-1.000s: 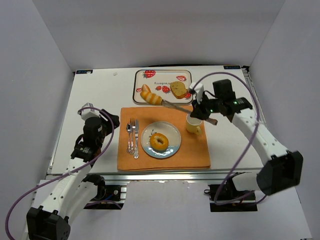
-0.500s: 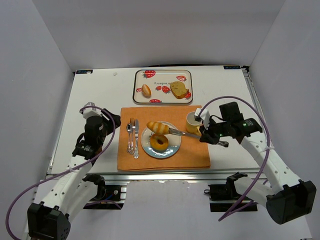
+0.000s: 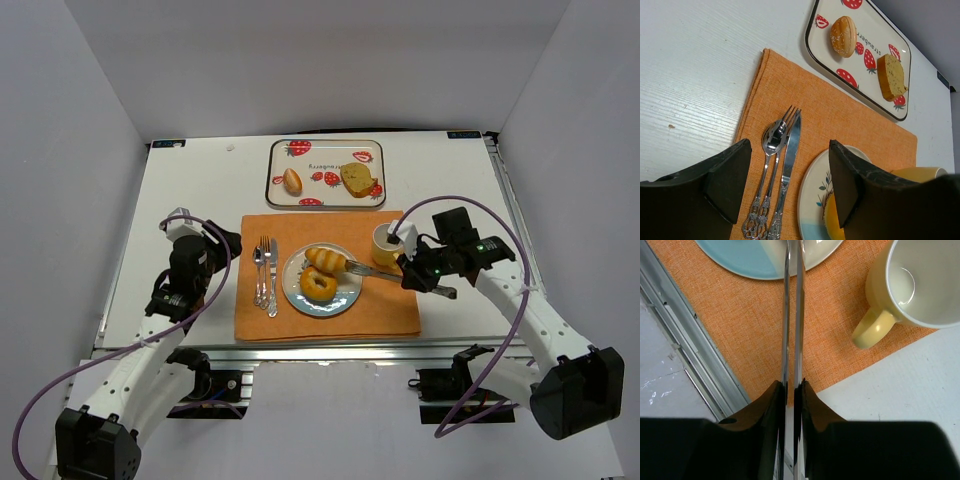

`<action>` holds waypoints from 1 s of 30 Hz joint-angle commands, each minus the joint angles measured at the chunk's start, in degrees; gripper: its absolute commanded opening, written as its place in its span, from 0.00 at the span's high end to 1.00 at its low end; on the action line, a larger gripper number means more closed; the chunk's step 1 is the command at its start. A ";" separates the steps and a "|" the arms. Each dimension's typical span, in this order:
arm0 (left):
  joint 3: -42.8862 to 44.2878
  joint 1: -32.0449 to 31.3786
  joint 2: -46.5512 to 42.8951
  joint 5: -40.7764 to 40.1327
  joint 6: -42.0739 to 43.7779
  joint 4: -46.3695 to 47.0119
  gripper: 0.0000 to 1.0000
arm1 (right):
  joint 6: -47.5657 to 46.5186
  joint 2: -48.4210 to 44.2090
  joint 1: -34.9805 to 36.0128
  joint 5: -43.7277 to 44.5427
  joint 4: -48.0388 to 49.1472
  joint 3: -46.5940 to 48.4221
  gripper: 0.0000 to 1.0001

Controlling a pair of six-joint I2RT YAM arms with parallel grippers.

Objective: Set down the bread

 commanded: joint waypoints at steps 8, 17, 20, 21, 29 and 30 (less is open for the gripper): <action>-0.24 0.35 -0.77 0.32 -0.17 0.65 0.27 | 2.86 -0.06 0.25 -1.63 2.12 -0.40 0.61; -0.06 0.35 -0.77 0.23 -0.16 0.56 0.27 | 3.04 -2.34 0.25 -1.99 2.38 0.47 0.48; -0.06 0.26 -0.86 0.23 -0.17 0.47 0.27 | 3.21 -3.48 0.25 -1.64 2.91 0.56 0.48; -0.06 0.26 -0.94 0.32 -0.25 0.56 0.27 | 3.21 -3.75 0.34 -1.37 3.09 0.56 0.48; 0.56 0.35 -0.94 0.32 0.01 0.21 0.30 | -0.04 -9.28 0.25 -7.16 3.35 5.21 0.75; 0.56 0.35 -0.94 0.67 0.01 0.47 0.34 | 0.57 -9.55 0.25 -8.04 4.31 6.00 0.86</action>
